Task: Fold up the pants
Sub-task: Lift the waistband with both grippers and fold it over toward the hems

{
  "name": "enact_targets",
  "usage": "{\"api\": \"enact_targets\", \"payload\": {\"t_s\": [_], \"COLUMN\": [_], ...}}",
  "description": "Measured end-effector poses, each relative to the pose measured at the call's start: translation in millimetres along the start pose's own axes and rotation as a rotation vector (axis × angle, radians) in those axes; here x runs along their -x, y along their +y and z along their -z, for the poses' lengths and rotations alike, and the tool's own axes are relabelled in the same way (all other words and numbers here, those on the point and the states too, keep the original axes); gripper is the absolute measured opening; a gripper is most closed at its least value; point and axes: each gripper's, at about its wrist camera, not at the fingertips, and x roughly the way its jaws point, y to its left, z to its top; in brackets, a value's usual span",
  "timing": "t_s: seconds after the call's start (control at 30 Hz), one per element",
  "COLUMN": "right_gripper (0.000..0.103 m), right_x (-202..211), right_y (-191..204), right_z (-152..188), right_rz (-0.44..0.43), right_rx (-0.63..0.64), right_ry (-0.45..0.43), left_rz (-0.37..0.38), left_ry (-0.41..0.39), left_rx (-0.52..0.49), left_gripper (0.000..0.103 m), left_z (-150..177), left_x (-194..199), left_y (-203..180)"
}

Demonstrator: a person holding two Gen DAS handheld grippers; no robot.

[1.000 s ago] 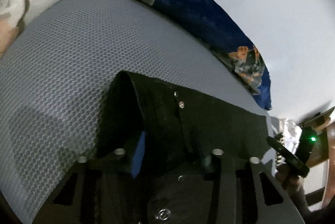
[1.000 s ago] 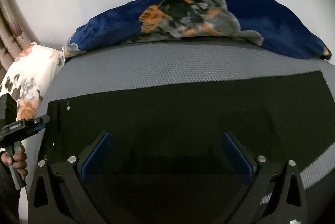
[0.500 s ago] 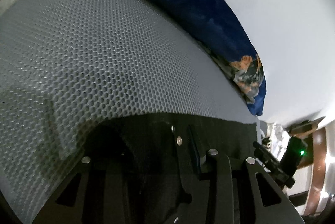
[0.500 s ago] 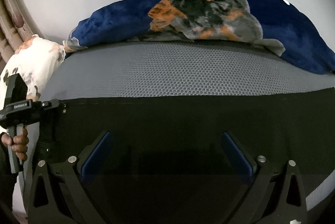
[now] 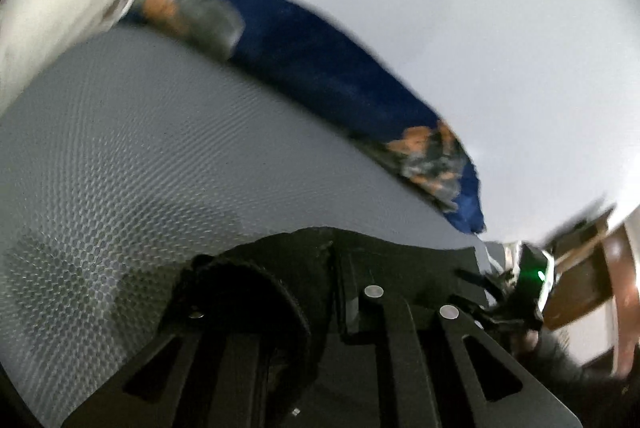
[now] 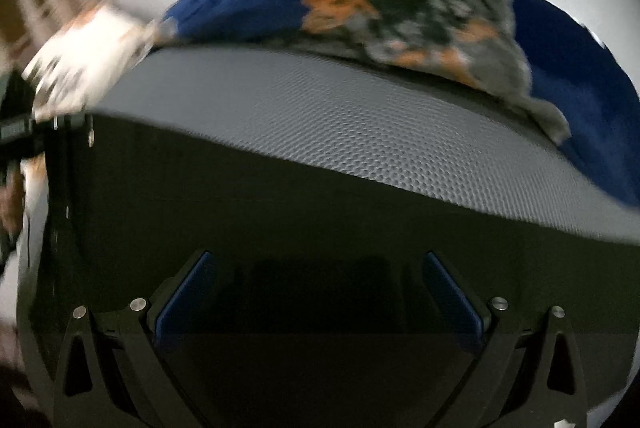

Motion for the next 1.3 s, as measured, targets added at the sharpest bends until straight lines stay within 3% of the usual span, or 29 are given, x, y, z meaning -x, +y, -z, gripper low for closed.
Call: {"api": "enact_targets", "payload": {"t_s": [0.3,0.47,0.57,0.8,0.87,0.93,1.0,1.3], "right_gripper": [0.102,0.101,0.095,0.062,0.052,0.030,0.014,0.011], "right_x": [-6.3,-27.3,-41.9,-57.0,-53.7,-51.8,-44.2,30.8], "right_y": [-14.4,-27.0,-30.7,-34.5,-35.1,-35.5,-34.6,-19.5], "right_z": [-38.6,-55.2,-57.5,-53.9,-51.3,-49.4,-44.3,-22.9], "right_rz": [-0.097,-0.181,-0.230,-0.309,-0.302,-0.290,-0.255,0.000], "right_rx": [0.266,0.333,0.382,0.438,0.451,0.444,0.447,0.374], "right_ry": [0.065,0.140,0.192,0.251,0.238,0.236,0.216,0.027], "left_rz": [0.081,0.093,0.082,0.039,0.033,0.027,0.019,-0.016], "left_ry": [-0.064,-0.086,-0.081,-0.055,-0.050,-0.045,-0.039,-0.032], "left_rx": [-0.185,-0.208,-0.220,-0.227,-0.227,-0.224,-0.220,-0.225], "left_gripper": [0.010,0.010,0.010,0.010,0.010,0.010,0.010,0.010], "left_z": [22.3,28.7,30.8,28.5,28.8,28.9,28.7,27.3], "left_x": [46.0,63.4,65.1,62.0,60.8,59.6,56.8,59.8], "left_y": [-51.0,-61.2,-67.3,-71.4,-71.6,-70.9,-69.2,-55.5]}}
